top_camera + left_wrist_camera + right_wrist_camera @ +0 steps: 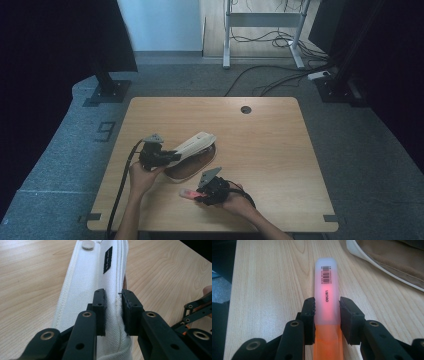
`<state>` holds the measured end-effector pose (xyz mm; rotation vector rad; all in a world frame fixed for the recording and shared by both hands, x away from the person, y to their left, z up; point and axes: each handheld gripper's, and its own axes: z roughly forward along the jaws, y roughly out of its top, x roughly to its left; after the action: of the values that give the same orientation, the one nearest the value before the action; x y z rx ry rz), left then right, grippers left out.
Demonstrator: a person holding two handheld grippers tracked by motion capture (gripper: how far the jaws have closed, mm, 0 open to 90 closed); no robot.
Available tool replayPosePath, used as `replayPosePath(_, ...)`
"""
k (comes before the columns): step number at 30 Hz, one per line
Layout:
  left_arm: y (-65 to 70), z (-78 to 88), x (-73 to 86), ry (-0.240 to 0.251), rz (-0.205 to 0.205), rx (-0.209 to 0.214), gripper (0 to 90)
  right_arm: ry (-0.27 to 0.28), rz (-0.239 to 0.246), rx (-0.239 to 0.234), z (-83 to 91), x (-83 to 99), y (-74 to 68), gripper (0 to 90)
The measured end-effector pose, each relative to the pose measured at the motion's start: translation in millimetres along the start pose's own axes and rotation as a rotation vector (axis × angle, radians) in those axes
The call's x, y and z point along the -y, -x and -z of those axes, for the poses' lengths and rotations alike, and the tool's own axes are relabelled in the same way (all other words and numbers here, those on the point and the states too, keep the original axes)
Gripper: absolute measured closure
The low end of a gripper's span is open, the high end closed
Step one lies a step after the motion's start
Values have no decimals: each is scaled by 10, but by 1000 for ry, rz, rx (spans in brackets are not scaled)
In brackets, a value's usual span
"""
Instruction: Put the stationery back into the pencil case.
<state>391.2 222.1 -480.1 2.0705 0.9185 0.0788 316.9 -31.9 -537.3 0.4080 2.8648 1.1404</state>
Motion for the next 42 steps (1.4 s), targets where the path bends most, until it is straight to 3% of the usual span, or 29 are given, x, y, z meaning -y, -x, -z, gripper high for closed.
replayPosePath(9,3,2,-1,3,2,-2,747,27,-19,17,110,-42,63,652)
replayPosePath(25,5,7,-3,7,1,-4,748,48,-82,72,217,-96,361,652)
replayPosePath(31,7,11,-5,8,-1,-7,749,53,-108,98,209,-131,471,652)
replayPosePath(42,12,10,-6,8,-1,-3,751,34,-114,134,133,-224,624,652)
